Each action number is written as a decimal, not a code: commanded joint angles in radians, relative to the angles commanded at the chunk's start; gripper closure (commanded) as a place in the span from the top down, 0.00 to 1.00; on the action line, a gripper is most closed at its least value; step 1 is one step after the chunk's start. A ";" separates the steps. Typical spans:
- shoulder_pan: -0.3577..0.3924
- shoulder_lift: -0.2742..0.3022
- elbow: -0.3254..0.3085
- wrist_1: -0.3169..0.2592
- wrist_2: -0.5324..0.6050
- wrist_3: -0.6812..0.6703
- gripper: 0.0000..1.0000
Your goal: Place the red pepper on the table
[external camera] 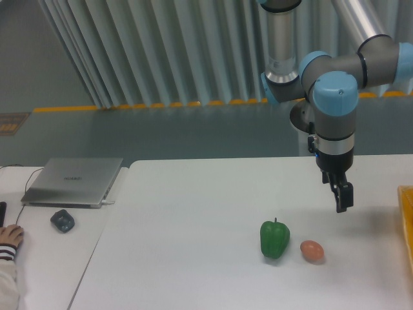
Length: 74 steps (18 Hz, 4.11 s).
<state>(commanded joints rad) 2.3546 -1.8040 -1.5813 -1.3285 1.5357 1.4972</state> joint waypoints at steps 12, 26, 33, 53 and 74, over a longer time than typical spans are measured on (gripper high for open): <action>0.003 0.011 -0.056 0.152 0.009 -0.009 1.00; 0.192 -0.063 0.027 0.232 0.130 0.564 1.00; 0.262 -0.138 0.096 0.281 0.192 0.491 1.00; 0.526 -0.233 0.118 0.284 0.001 0.126 1.00; 0.604 -0.281 0.115 0.285 -0.022 0.012 1.00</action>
<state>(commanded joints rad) 2.9590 -2.0847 -1.4665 -1.0431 1.5140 1.5094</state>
